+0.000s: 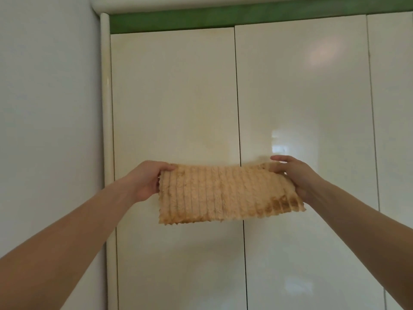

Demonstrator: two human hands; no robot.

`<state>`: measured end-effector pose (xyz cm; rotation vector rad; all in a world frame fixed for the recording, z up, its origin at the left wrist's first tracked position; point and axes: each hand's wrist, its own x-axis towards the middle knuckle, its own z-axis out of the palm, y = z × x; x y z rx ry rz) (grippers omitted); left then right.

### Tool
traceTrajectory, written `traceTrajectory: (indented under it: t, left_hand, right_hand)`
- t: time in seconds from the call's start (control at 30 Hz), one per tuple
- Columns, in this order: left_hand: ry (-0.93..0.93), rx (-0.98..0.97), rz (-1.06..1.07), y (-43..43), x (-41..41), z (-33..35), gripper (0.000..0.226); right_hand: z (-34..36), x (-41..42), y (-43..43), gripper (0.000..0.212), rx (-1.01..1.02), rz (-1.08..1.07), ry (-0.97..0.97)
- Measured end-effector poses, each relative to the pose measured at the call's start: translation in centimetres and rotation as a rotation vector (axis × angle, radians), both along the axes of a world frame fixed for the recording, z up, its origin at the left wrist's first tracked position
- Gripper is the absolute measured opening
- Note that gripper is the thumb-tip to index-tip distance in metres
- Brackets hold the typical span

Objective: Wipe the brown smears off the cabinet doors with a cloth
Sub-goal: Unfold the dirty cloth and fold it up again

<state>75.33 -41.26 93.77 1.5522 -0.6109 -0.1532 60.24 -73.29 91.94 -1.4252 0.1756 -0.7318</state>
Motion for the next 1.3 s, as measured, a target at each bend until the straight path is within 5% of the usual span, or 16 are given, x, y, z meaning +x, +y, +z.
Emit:
traceTrajectory:
  t: [0.33,0.7,1.0,1.17,1.3]
  left_hand:
    - [0.029,0.144,0.044,-4.2,-3.0,-1.0,0.016]
    - [-0.11,0.224,0.064,-7.1,-7.2,-1.0,0.033]
    - [-0.09,0.254,-0.051,-4.4,-6.9,-1.6,0.038]
    - [-0.218,0.234,0.079,-3.6,-6.6,-1.6,0.012]
    - [-0.235,0.205,0.087,-2.5,-6.4,-0.8,0.016]
  right_hand:
    - [-2.4,0.1,4.4,0.04,-0.225,-0.321,-0.034]
    - [-2.1,1.2,12.8,0.037,-0.515,-0.181,-0.052]
    - [-3.4,1.8,13.6,0.04,-0.436,0.201,-0.082]
    - [-2.8,1.6,12.2,0.049,-0.451,0.212,-0.101]
    - [-2.3,1.3,9.6,0.043,-0.776,0.019,-0.052]
